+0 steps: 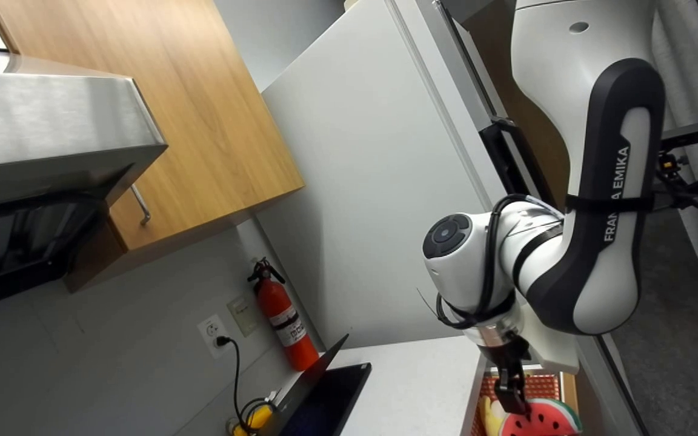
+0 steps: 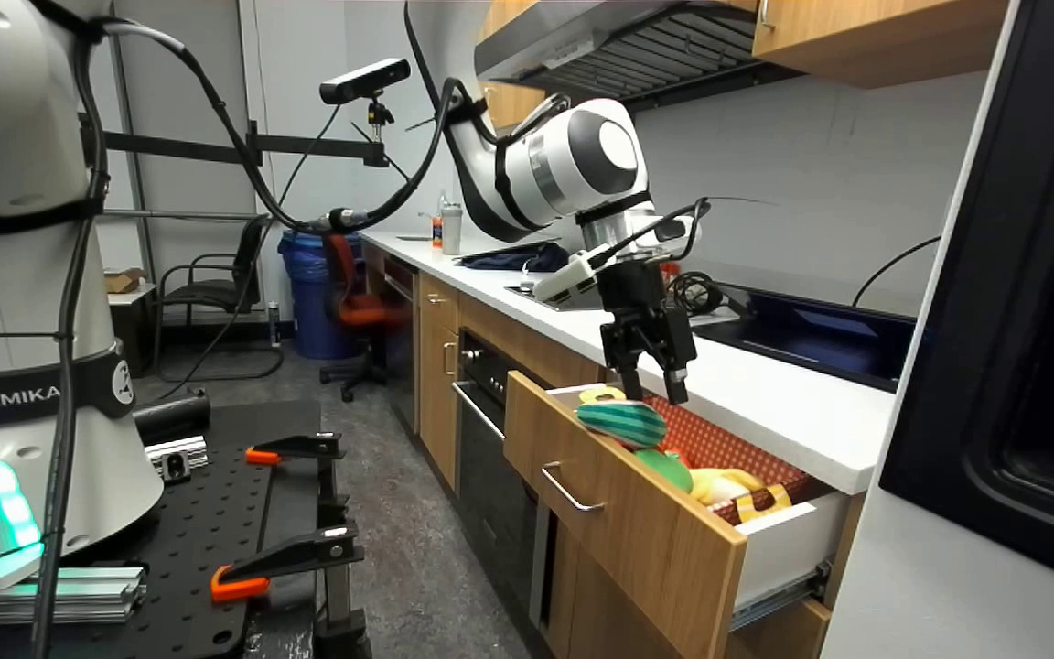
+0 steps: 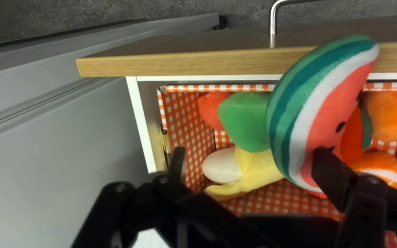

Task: Open the drawer and then put all three plush toys inside.

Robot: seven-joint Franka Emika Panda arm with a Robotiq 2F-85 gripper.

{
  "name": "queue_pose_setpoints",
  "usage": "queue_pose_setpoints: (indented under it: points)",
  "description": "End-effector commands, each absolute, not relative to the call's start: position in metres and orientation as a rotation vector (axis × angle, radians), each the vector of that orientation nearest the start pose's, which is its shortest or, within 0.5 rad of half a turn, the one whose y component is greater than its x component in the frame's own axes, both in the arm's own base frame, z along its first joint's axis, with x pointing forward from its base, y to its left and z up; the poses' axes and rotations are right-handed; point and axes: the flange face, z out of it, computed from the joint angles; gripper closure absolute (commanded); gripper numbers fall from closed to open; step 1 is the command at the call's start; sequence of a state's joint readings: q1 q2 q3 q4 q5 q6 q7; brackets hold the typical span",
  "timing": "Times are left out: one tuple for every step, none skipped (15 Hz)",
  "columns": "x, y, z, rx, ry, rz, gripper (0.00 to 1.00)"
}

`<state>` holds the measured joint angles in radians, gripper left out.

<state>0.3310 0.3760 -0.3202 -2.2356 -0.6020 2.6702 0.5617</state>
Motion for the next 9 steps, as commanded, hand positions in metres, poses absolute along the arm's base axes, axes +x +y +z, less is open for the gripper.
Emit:
queue_pose_setpoints:
  points:
    - [0.544,0.022,0.220,-3.506,-0.005,-0.266,0.00]
    - [0.545,0.025,0.221,-3.497,-0.006,-0.269,0.00]
    - [0.545,0.028,0.223,-3.484,-0.007,-0.275,0.00]
    - [0.547,0.034,0.227,-3.469,-0.013,-0.300,0.00]
    - [0.549,0.039,0.231,-3.455,-0.016,-0.319,0.00]
    - [0.551,0.045,0.237,-3.439,-0.017,-0.348,0.00]
    - [0.554,0.051,0.242,-3.425,-0.017,-0.378,0.00]
    - [0.556,0.055,0.248,-3.412,-0.016,-0.404,0.00]
    - [0.558,0.058,0.252,-3.405,-0.009,-0.422,0.00]
